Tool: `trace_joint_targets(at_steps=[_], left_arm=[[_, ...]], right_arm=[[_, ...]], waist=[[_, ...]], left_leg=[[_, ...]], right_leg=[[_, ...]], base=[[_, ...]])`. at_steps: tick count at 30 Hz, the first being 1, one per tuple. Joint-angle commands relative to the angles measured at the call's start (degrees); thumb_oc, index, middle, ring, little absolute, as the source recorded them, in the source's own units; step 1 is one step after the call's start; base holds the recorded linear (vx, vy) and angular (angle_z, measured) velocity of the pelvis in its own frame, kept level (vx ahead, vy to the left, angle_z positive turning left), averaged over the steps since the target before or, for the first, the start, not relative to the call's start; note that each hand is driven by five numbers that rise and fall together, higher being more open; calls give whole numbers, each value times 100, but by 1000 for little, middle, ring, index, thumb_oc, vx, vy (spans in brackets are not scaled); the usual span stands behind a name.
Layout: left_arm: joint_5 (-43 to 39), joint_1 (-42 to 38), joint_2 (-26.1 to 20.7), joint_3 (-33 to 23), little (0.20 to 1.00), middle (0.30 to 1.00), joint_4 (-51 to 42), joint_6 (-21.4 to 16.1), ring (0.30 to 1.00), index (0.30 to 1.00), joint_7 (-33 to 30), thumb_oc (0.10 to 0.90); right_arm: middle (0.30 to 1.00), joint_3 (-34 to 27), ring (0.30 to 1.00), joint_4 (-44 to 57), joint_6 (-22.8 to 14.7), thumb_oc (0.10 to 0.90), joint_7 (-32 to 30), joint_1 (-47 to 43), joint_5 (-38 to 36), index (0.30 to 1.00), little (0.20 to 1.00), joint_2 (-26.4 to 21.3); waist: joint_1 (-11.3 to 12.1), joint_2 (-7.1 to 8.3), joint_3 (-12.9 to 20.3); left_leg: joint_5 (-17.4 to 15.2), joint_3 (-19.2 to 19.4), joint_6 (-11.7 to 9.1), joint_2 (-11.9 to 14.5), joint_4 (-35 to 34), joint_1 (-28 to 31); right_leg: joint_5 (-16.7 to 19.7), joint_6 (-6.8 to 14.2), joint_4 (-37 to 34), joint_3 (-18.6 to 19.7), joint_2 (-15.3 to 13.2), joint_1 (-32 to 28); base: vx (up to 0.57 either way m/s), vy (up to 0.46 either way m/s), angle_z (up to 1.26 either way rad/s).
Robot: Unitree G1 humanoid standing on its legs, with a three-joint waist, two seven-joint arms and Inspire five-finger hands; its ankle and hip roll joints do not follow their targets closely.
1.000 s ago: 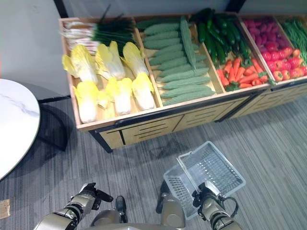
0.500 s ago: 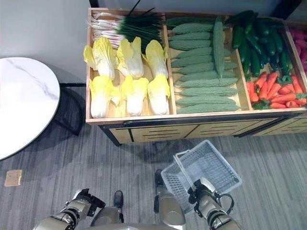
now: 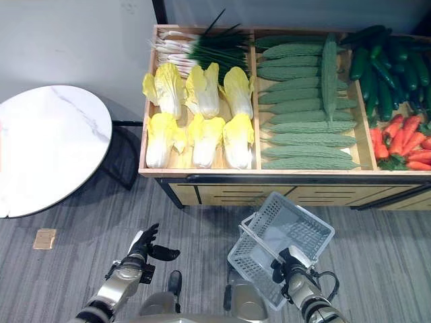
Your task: Get the vegetables into the basket
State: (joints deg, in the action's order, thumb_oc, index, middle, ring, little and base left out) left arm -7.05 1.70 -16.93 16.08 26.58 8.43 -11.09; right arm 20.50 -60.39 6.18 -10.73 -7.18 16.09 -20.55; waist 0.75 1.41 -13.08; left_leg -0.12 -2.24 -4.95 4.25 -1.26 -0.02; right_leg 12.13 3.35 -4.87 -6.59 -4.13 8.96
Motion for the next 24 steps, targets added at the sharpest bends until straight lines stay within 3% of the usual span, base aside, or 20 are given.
trace_joint_targets(at_steps=[1, 5, 17, 24], left_arm=[[72, 111, -506, -106, 1000, 1000, -520, -194, 1000, 1000, 211, 900], [29, 396, -649, -251, 1000, 1000, -1092, -90, 1000, 1000, 266, 900], [-732, 1079, -935, -831, 1000, 1000, -3513, -535, 1000, 1000, 284, 900], [-635, 1067, -1010, -1212, 1000, 1000, -4486, -703, 1000, 1000, 90, 900]], right_arm=[[300, -75, 300, 177, -16, 400, 39, -25, 170, 300, 300, -184], [300, -123, 300, 198, 29, 400, 117, 2, 219, 300, 300, -218], [300, -115, 300, -7, -37, 400, 126, -12, 207, 300, 300, -144], [300, -147, 300, -184, -23, 400, 122, 49, 194, 300, 300, -72]], waist=[[-65, 318, -9], [-44, 273, 67], [56, 185, 145], [70, 131, 269]], left_leg=[[287, -35, 202, -220, -28, -423], [256, -58, 203, -215, -43, -320], [215, -102, 206, -201, -119, -150], [142, -108, 205, -194, -130, 10]], right_leg=[[-464, 594, 432, 283, -432, -46], [-493, 585, 396, 260, -440, -165], [-538, 569, 310, 212, -435, -362], [-603, 544, 276, 203, -419, -529]], base=[[0, 0, 0], [0, 0, 0], [-3, -5, 1], [0, 0, 0]])
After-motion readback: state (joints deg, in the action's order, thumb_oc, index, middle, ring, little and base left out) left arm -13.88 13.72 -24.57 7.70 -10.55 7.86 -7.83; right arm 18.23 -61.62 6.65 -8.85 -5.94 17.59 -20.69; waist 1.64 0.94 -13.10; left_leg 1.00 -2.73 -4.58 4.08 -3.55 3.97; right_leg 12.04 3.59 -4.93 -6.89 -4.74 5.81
